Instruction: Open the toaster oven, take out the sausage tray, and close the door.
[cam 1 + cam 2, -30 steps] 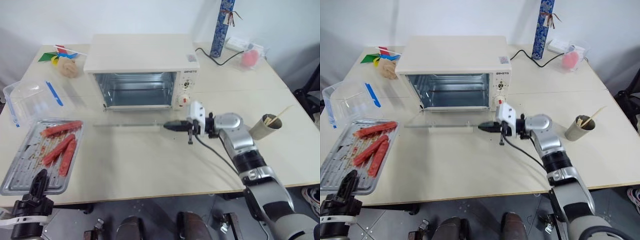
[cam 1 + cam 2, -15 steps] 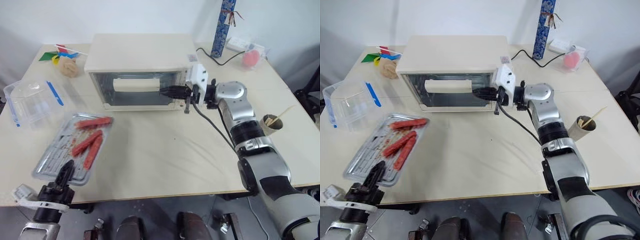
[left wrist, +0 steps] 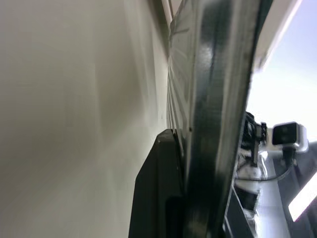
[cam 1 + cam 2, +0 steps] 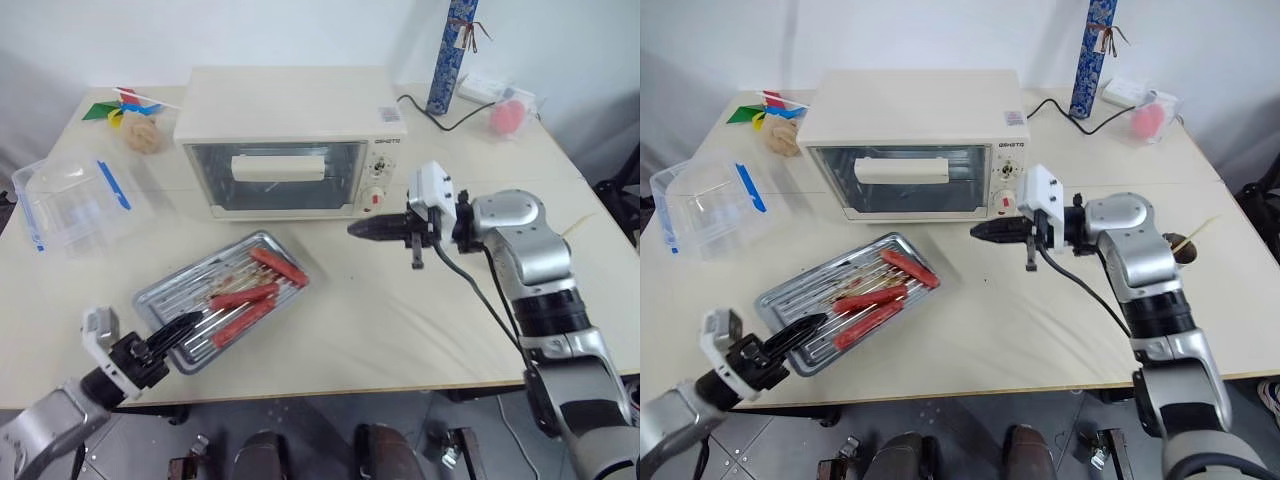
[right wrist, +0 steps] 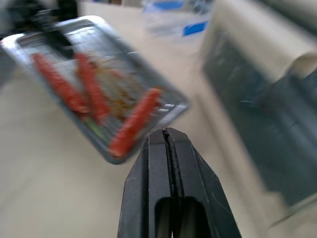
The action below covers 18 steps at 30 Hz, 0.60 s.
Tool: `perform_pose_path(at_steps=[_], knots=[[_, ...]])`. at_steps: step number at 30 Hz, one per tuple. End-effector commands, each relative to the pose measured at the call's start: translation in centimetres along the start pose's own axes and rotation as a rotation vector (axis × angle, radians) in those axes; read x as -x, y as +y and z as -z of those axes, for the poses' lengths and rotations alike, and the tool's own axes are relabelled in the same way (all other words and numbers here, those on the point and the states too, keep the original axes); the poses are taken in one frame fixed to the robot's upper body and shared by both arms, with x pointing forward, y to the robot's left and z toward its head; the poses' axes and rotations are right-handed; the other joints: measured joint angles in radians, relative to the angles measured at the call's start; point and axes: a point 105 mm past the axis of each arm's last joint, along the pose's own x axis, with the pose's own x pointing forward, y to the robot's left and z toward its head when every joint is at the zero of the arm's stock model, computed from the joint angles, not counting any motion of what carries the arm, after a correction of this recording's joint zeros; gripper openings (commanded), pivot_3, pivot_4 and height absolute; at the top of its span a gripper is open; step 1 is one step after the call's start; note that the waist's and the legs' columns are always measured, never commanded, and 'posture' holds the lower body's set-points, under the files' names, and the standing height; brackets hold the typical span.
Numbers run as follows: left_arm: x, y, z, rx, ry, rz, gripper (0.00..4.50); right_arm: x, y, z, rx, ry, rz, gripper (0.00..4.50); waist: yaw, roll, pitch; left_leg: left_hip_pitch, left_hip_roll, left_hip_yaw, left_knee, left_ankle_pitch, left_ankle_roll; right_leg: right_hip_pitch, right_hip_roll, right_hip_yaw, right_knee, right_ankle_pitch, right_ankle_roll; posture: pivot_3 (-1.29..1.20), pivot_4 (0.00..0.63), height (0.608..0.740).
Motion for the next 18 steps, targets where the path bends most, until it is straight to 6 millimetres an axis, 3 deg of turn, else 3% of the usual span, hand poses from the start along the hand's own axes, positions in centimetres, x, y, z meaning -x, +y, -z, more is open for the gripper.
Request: perform_pose_path(at_steps=[1,8,12,18], knots=[[-1.6,-1.0,-0.5,0.019,0.112,0.064,0.0,1.7,2.6,-0.3,-0.02,-0.007,-0.105,0.61,0.0,0.0,0.0,0.0,0.0,0.0,0.0,0.0,0.0,0.0,0.0,0.0,0.0,0.0,0.0,0.0,0.15,0.74],[-6.1,-0.7,-1.2,0.076,0.325,0.046,0.0,4.5,3.0,1.7,-0.054,-0.014,-0.029,3.05,0.002,0.0,0.0,0.0,-0.001,0.005,0.0,0.0,0.0,0.001,0.0,0.0,0.0,0.0,0.0,0.0,0.15,0.74],[-7.8,-0.5,-0.2,0.075,0.46,0.017,0.0,5.4,3.4,2.3,-0.065,0.033,-0.021,4.37,-0.001,0.0,0.0,0.0,-0.001,0.007,-0.001,0.001,-0.001,0.0,0.001,-0.001,0.001,0.0,0.001,0.0,0.15,0.74],[-10.3,0.5,-0.5,0.044,0.508,-0.039,0.0,6.2,3.0,2.9,-0.065,0.066,0.056,4.46,0.026,0.0,0.0,0.001,-0.002,0.008,0.001,0.002,-0.001,0.002,0.001,-0.001,0.0,0.0,0.001,0.0,0.15,0.74]])
